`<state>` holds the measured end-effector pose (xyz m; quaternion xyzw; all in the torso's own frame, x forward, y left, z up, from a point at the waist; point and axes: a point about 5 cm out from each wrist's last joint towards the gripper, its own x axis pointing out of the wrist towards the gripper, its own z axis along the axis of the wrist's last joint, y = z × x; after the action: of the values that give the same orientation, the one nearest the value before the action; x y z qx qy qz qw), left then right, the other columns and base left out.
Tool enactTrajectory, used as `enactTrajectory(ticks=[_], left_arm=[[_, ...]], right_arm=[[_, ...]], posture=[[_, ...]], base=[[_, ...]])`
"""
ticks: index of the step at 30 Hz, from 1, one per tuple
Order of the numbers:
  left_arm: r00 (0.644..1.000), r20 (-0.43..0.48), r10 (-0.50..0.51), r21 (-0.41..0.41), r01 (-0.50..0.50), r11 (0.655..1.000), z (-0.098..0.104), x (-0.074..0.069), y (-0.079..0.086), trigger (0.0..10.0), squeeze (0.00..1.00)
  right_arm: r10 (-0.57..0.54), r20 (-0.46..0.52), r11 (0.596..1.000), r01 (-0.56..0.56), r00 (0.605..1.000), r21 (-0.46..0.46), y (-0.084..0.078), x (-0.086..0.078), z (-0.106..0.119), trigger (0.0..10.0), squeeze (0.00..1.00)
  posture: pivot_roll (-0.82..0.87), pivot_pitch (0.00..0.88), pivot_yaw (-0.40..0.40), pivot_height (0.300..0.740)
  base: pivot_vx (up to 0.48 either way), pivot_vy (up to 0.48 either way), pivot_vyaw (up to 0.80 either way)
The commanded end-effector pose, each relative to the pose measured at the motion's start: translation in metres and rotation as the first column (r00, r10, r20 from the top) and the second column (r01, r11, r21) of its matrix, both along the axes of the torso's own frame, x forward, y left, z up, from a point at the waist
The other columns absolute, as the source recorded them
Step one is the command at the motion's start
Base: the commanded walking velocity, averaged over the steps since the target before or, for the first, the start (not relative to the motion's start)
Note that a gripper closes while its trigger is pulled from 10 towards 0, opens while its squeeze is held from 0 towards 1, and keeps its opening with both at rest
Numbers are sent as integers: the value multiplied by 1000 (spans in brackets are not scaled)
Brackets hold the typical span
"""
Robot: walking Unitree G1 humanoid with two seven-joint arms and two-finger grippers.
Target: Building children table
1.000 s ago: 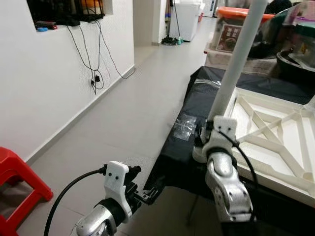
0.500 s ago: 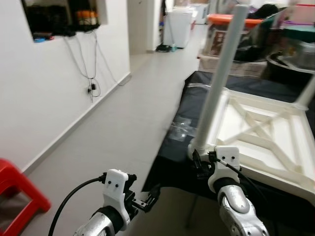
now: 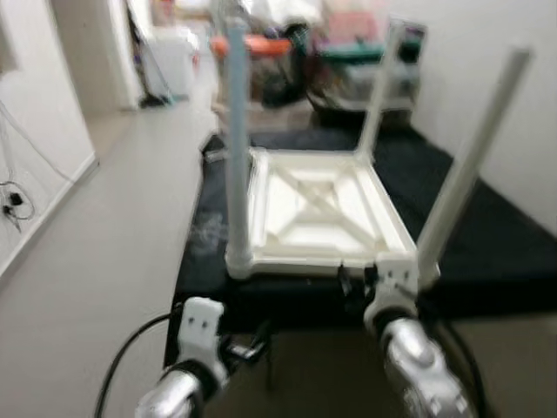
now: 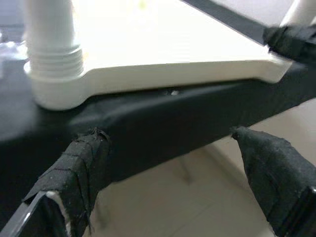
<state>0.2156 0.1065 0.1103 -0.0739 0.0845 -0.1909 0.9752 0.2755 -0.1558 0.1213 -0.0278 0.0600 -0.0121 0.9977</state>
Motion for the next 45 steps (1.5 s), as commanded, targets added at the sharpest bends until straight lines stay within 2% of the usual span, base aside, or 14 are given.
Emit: enactTrajectory(ticks=[1,5,6,9,16,21,28,30,31,35,37,41,42,45], left_arm=[[1000,-15,22,19,-22,1000,-5,-1,4,10000,0],[999,-16,28,16,-28,999,-6,-1,4,10000,0],[999,-18,39,8,-38,999,-6,-2,4,10000,0],[998,-18,53,3,-53,999,-6,-2,4,10000,0],[998,-17,59,2,-59,998,-5,-4,4,10000,0],[998,-25,50,-11,-50,999,-3,-8,-1,10000,0],[999,-27,43,-14,-43,999,-1,-11,-3,10000,0],[999,-27,39,-15,-40,999,0,-13,-5,10000,0],[999,-29,37,-17,-38,999,1,-14,-6,10000,0],[999,-30,36,-19,-37,999,2,-15,-7,10000,0],[999,-34,36,-24,-37,999,3,-17,-9,10000,0],[999,-35,37,-24,-38,999,3,-18,-9,10000,0],[999,-32,40,-24,-41,999,3,-18,-9,10000,0],[999,-28,45,-23,-46,999,4,-18,-9,10000,0]], right_arm=[[35,19,999,-35,999,20,5,5,3,10000,0],[86,26,995,-87,996,49,9,10,5,10000,0],[172,42,982,-175,984,68,14,17,10,10000,0],[242,57,967,-246,969,71,16,25,15,10000,0],[291,66,956,-293,955,32,11,38,21,10000,0],[335,-107,940,-340,936,-32,-4,70,24,10000,0],[320,-149,944,-329,935,-34,-20,87,34,10000,0],[337,-194,934,-353,921,-52,-29,95,39,10000,0],[392,-249,906,-419,886,-66,-36,101,45,10000,0],[427,-287,883,-463,857,-70,-41,103,50,10000,0],[536,-328,806,-587,778,-77,-41,108,61,10000,0],[531,-312,808,-582,788,-94,-40,113,67,10000,0],[495,-252,842,-530,832,-97,-39,119,76,10000,0],[513,-147,852,-522,846,-26,-32,124,86,10000,0]], posture=[[69,0,-48,740],[68,0,-49,740],[69,0,-54,740],[69,0,-59,740],[70,0,-64,740],[63,0,-78,740],[65,4,-88,740],[66,15,-92,740],[62,24,-97,740],[61,29,-99,740],[65,40,-106,740],[68,42,-108,740],[68,40,-109,740],[73,39,-112,740]], base=[[0,0,0],[0,0,0],[0,0,0],[0,0,0],[0,0,0],[0,0,0],[0,0,0],[0,0,0],[0,0,0],[0,0,0],[0,0,0],[0,0,0],[0,0,0],[0,0,0]])
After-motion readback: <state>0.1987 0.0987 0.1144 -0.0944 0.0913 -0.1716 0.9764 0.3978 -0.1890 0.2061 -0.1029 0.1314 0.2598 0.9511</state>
